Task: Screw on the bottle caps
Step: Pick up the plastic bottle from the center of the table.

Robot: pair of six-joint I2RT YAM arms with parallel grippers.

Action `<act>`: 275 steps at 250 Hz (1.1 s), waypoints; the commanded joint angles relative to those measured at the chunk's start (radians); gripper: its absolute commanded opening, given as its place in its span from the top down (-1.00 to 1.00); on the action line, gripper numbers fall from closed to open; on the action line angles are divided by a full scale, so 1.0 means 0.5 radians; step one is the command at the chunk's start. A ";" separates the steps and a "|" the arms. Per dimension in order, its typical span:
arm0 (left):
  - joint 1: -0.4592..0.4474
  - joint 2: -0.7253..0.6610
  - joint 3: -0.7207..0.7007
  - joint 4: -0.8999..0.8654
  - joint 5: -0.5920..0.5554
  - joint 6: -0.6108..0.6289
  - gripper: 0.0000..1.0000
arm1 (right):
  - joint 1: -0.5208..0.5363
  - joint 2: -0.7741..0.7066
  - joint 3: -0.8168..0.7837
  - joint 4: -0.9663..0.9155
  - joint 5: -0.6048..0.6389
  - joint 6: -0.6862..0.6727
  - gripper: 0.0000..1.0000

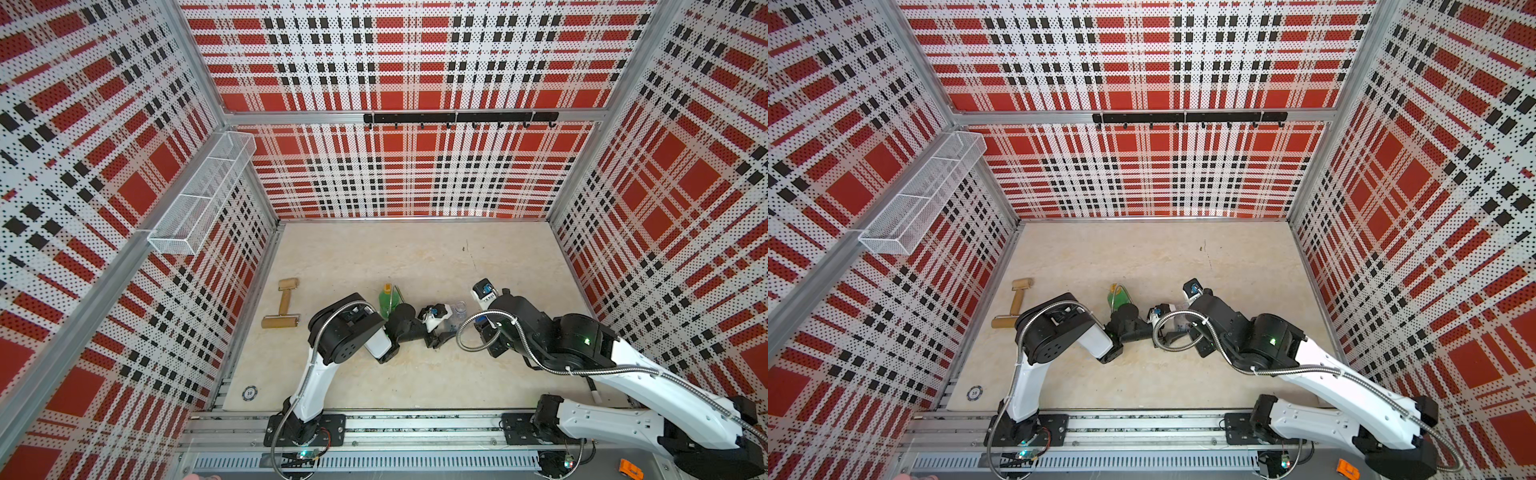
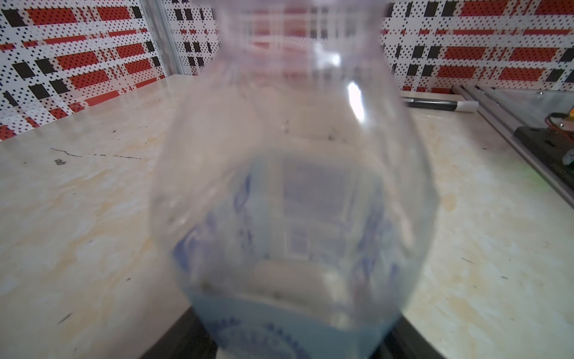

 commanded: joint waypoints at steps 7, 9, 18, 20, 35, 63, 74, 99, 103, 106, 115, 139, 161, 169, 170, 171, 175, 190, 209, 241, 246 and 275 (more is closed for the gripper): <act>-0.035 0.026 0.037 0.137 -0.038 -0.030 -0.33 | -0.010 -0.002 -0.001 0.095 0.002 -0.033 0.40; -0.034 0.027 0.037 0.141 -0.041 -0.033 -0.33 | -0.010 -0.002 0.001 0.096 0.003 -0.035 0.40; -0.040 0.027 0.030 0.156 -0.054 -0.042 -0.32 | -0.009 0.001 -0.001 0.094 0.005 -0.036 0.40; -0.042 0.028 0.029 0.159 -0.059 -0.043 -0.31 | -0.010 0.001 0.001 0.093 0.007 -0.035 0.40; -0.050 0.028 0.018 0.186 -0.082 -0.049 -0.30 | -0.009 0.003 0.008 0.091 0.005 -0.039 0.40; -0.059 0.030 -0.005 0.224 -0.110 -0.055 -0.22 | -0.013 0.006 0.011 0.091 0.005 -0.046 0.40; -0.062 0.034 -0.015 0.240 -0.128 -0.056 -0.20 | -0.013 0.007 0.015 0.083 0.009 -0.046 0.40; -0.065 0.037 -0.042 0.282 -0.164 -0.070 -0.17 | -0.013 0.004 0.024 0.068 0.023 -0.045 0.40; -0.067 0.037 -0.046 0.293 -0.169 -0.073 -0.16 | -0.013 0.003 0.025 0.068 0.023 -0.045 0.40; -0.066 0.039 -0.051 0.299 -0.173 -0.075 -0.16 | -0.013 0.001 0.027 0.067 0.023 -0.045 0.40; -0.070 0.038 -0.063 0.317 -0.187 -0.081 -0.15 | -0.011 0.001 0.032 0.062 0.026 -0.046 0.40; -0.086 0.007 -0.124 0.402 -0.265 -0.092 -0.15 | -0.020 0.013 0.062 0.026 0.042 -0.043 0.40; -0.130 -0.058 -0.214 0.502 -0.365 -0.088 -0.15 | -0.033 0.028 0.133 -0.025 0.019 -0.036 0.40; -0.157 -0.083 -0.245 0.519 -0.396 -0.058 -0.16 | -0.041 0.039 0.166 -0.048 0.003 -0.037 0.40; -0.160 -0.089 -0.249 0.519 -0.401 -0.054 -0.16 | -0.043 0.040 0.171 -0.054 0.001 -0.038 0.40; -0.165 -0.091 -0.252 0.522 -0.406 -0.049 -0.16 | -0.045 0.042 0.176 -0.058 -0.002 -0.036 0.40; -0.181 -0.104 -0.268 0.532 -0.425 -0.027 -0.16 | -0.049 0.048 0.191 -0.075 -0.013 -0.037 0.40; -0.242 -0.147 -0.328 0.581 -0.519 0.035 -0.17 | -0.071 0.072 0.246 -0.130 -0.073 -0.040 0.39; -0.312 -0.189 -0.392 0.636 -0.633 0.104 -0.18 | -0.090 0.100 0.300 -0.179 -0.180 -0.024 0.39; -0.427 -0.234 -0.472 0.724 -0.802 0.198 -0.20 | -0.096 0.171 0.375 -0.283 -0.311 -0.009 0.39; -0.448 -0.241 -0.478 0.725 -0.820 0.217 -0.20 | -0.094 0.184 0.389 -0.302 -0.318 -0.008 0.39; -0.572 -0.263 -0.488 0.739 -0.951 0.306 -0.20 | -0.095 0.245 0.454 -0.384 -0.420 -0.011 0.41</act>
